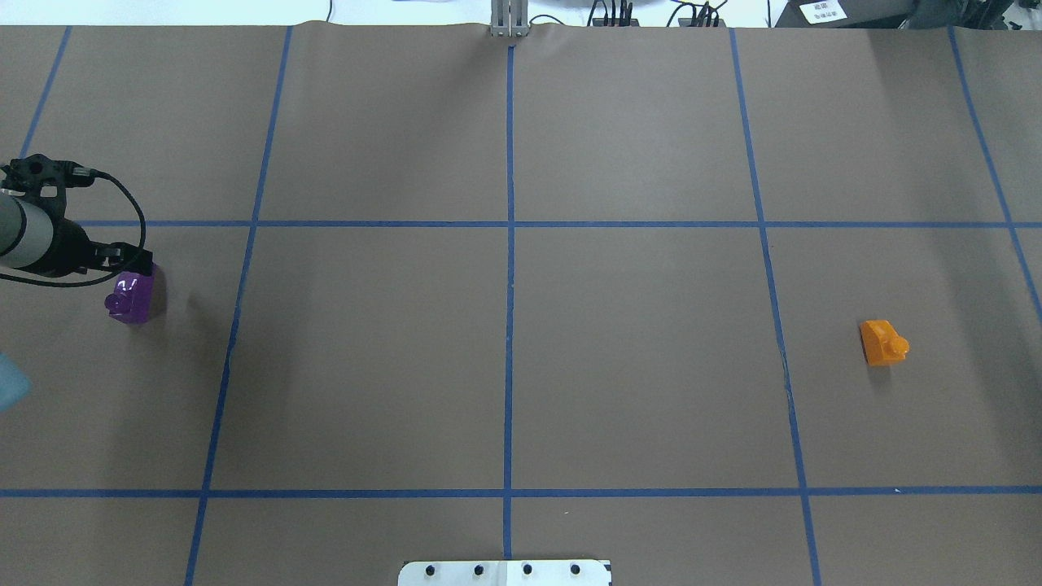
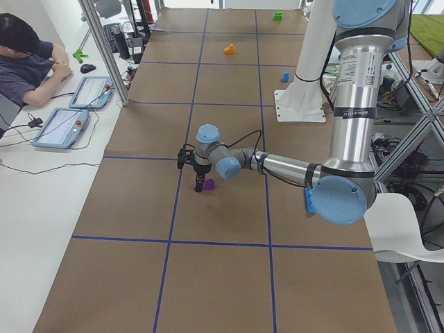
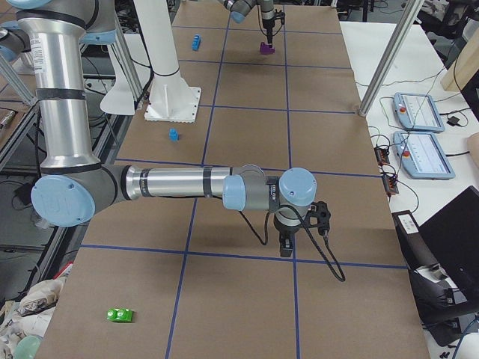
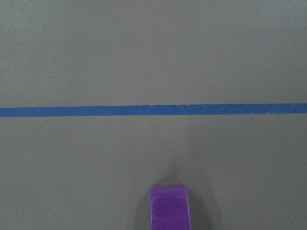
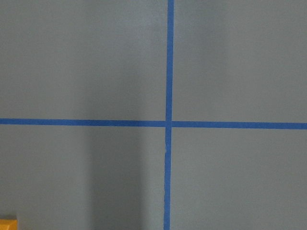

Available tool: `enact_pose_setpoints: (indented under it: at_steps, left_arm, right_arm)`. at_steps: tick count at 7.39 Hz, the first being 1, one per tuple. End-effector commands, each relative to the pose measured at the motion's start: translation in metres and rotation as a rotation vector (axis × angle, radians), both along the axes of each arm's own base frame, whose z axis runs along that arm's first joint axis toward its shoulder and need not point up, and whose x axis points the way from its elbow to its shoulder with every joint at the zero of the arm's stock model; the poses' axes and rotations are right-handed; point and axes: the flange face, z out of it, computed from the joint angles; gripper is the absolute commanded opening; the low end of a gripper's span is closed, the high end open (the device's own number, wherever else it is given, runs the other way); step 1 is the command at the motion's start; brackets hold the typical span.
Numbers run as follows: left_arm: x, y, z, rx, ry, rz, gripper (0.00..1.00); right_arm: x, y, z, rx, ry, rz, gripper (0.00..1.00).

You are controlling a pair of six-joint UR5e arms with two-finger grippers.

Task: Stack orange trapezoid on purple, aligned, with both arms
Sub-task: 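Lower the left gripper onto the purple trapezoid and grasp it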

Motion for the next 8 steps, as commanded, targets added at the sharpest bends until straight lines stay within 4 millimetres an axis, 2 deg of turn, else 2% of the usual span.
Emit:
enact_pose_setpoints:
  at_steps: [1, 5, 8]
  left_arm:
    - [0.013, 0.006, 0.007, 0.007, 0.007, 0.025, 1.00]
    - [0.011, 0.015, 0.006, 0.008, 0.008, 0.035, 1.00]
    - [0.017, 0.026, 0.008, -0.002, 0.014, 0.063, 0.99]
  right_arm:
    - [0.001, -0.001, -0.003, 0.007, 0.000, 0.001, 1.00]
    - [0.001, 0.000, -0.002, 0.004, 0.000, 0.001, 1.00]
    - [0.001, 0.000, -0.001, -0.001, 0.000, 0.002, 1.00]
